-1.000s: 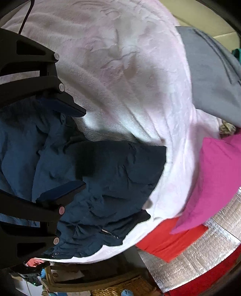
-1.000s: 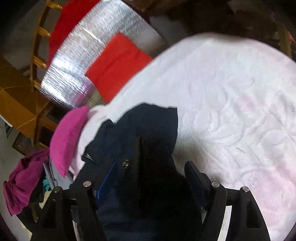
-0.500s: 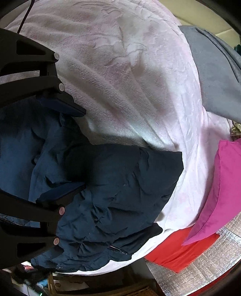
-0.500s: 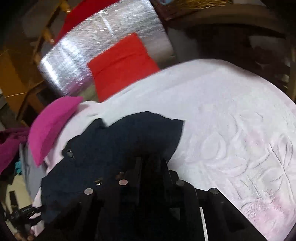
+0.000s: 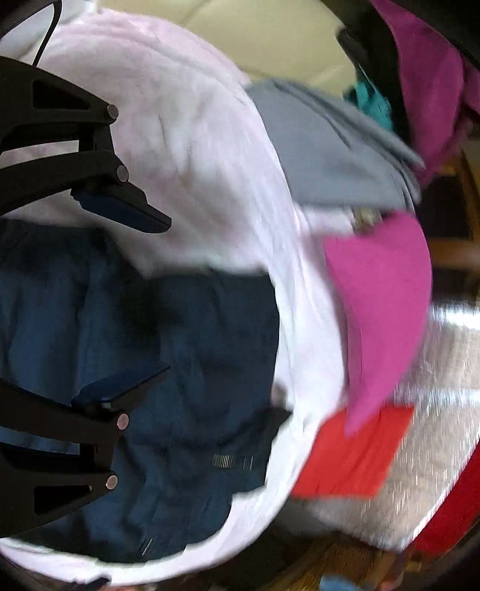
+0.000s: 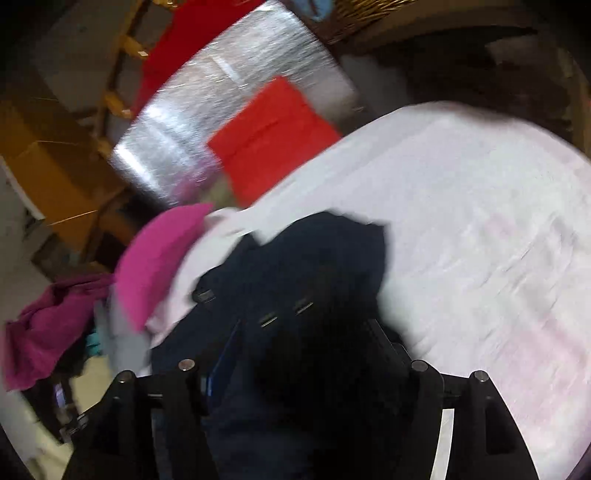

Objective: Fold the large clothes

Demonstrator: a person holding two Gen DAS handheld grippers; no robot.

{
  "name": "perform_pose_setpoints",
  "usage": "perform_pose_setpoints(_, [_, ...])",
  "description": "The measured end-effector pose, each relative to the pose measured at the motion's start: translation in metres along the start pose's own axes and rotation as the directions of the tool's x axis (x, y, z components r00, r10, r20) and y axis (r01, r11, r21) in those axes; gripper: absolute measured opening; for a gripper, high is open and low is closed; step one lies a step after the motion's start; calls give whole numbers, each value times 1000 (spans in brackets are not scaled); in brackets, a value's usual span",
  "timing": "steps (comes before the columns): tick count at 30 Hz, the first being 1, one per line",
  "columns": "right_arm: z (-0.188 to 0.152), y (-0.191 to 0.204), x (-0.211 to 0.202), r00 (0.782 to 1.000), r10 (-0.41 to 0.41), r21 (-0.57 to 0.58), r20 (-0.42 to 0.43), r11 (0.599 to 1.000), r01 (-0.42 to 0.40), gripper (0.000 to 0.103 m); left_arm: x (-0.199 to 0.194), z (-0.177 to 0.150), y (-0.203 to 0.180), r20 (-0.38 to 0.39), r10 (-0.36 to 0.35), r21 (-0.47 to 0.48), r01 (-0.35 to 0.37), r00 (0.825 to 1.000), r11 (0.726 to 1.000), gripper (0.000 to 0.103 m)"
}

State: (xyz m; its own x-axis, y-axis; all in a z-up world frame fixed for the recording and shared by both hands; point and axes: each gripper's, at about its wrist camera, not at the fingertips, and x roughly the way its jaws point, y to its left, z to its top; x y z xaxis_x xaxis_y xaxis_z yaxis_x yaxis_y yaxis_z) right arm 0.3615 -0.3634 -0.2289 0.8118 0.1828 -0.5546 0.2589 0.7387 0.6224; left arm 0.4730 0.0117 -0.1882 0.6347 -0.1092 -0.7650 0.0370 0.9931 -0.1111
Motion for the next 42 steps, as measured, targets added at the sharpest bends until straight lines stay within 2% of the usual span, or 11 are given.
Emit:
perform_pose_setpoints(3, [-20, 6, 6, 993, 92, 51, -80, 995, -88, 69, 12, -10, -9, -112, -172, -42, 168, 979, 985, 73])
perform_pose_setpoints(6, [-35, 2, 31, 977, 162, 169, -142, 976, -137, 69, 39, -24, -6, -262, -404, -237, 347, 877, 907, 73])
perform_pose_setpoints(9, [-43, -7, 55, 969, 174, 263, -173, 957, -125, 69, 49, -30, -2, -291, -469, -338, 369, 834, 866, 73])
perform_pose_setpoints(12, [-45, -15, 75, 970, 168, 336, -176, 937, -101, 69, 56, -34, 10, -293, -494, -425, 351, 819, 834, 73])
perform_pose_setpoints(18, [-35, -26, 88, 985, 146, 386, -93, 917, -99, 69, 71, -37, 37, -246, -489, -557, 291, 837, 778, 73])
perform_pose_setpoints(21, [-28, -27, 96, 992, 93, 361, -90, 931, -55, 44, 79, -35, 46, -211, -485, -584, 288, 848, 759, 71])
perform_pose_setpoints(23, [-25, -25, 92, 994, 68, 318, -82, 947, -39, 34, 81, -34, 44, -216, -450, -559, 268, 866, 785, 48])
perform_pose_setpoints(26, [-19, -11, 78, 1000, 27, 231, 3, 973, -27, 22, 82, -34, 49, -204, -455, -549, 283, 867, 787, 36])
perform_pose_setpoints(31, [-18, -6, 91, 994, -100, 128, -31, 986, 104, 22, 89, -30, 39, -241, -410, -484, 257, 880, 836, 37])
perform_pose_setpoints(36, [-19, -13, 88, 994, -61, 151, -92, 986, 74, 24, 89, -29, 39, -267, -400, -464, 247, 877, 851, 38])
perform_pose_setpoints(42, [-19, -18, 44, 991, -47, 111, -122, 992, 61, 32, 59, -25, 48, -260, -314, -395, 196, 913, 898, 43])
